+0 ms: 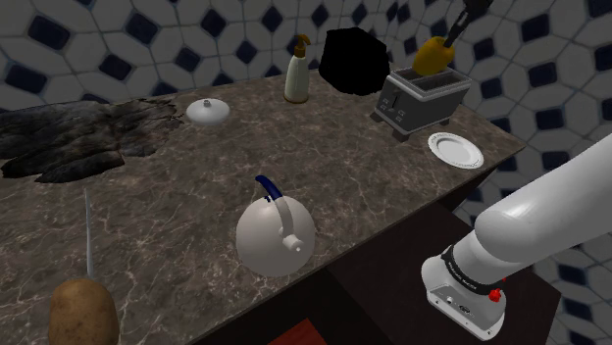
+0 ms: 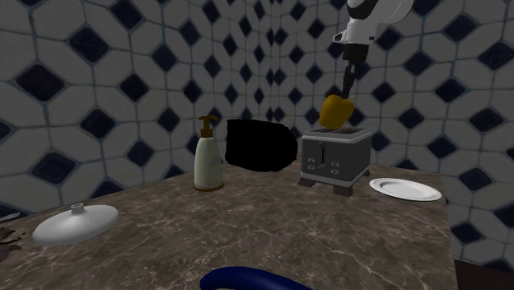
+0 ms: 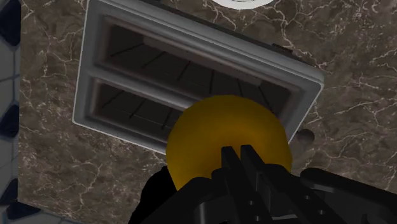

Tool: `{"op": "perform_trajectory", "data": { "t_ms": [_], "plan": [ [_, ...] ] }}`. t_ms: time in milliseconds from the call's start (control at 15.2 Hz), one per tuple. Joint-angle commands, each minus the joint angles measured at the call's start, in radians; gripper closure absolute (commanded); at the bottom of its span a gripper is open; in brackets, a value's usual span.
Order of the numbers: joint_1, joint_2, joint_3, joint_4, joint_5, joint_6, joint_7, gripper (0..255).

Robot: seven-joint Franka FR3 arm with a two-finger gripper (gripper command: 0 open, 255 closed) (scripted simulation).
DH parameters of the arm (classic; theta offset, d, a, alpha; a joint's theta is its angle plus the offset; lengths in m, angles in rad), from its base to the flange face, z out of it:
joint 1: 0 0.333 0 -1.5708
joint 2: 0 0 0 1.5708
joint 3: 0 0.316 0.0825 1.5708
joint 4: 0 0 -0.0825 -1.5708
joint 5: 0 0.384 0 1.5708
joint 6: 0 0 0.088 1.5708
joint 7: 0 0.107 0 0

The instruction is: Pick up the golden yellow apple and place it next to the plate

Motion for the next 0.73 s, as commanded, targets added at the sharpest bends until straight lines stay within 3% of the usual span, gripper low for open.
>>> {"op": "perform_trajectory", "data": {
  "t_ms": [0,660],
  "plan": [
    [-0.019,0.013,-0.025,0.003,0.012,0.001,-0.049,255],
    [-0.153,0.186,-0.155,0.199,0.15,-0.056,-0.331,255]
  ]
}}
